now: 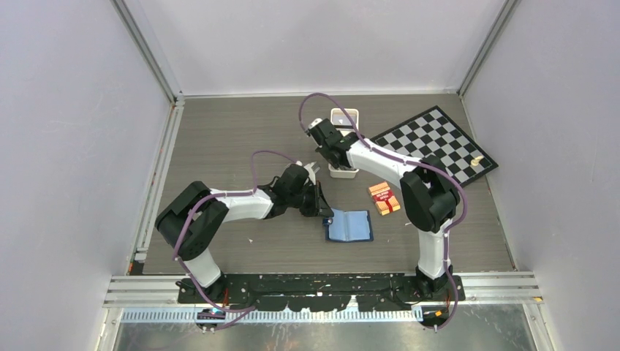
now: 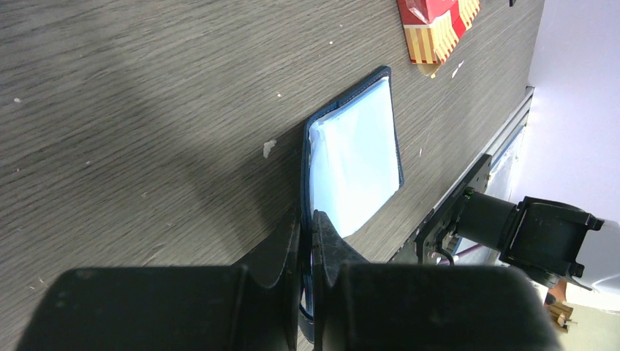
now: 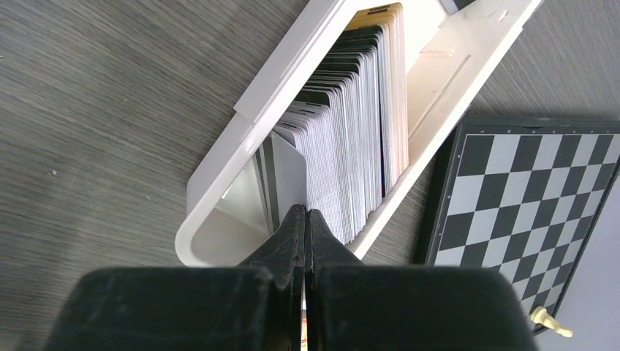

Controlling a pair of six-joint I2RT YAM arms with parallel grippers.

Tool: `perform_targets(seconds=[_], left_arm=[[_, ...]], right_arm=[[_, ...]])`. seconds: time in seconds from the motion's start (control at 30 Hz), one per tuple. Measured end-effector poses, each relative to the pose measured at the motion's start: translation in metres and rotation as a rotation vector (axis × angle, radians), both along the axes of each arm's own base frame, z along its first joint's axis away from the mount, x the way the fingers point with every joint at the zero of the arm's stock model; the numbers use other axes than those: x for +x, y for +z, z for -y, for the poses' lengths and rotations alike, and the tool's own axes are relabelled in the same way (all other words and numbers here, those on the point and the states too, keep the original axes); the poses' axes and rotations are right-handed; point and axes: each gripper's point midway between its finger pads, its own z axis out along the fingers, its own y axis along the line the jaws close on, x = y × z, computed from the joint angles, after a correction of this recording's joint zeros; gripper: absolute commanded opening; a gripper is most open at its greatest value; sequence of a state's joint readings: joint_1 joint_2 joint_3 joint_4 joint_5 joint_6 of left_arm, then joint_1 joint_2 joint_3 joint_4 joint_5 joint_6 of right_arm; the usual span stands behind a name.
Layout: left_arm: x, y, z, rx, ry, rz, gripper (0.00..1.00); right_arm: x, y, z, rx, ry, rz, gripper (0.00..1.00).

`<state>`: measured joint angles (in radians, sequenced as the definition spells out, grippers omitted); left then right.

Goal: Put the credit cards into the card holder
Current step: Pick up the credit card from the storage box.

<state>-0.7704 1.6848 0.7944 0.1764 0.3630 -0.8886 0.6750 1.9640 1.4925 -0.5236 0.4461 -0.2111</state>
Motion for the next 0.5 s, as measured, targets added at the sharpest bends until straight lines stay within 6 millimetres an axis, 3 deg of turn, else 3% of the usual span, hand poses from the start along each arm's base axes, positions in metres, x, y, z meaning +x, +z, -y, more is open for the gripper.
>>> perform_targets(seconds=[0.5], left_arm=[[-0.001, -0.003, -0.002, 0.01, 0.004, -0.002, 0.0]], right_arm=[[-0.003, 0.053, -0.009, 0.095, 0.022, 0.037, 0.0]])
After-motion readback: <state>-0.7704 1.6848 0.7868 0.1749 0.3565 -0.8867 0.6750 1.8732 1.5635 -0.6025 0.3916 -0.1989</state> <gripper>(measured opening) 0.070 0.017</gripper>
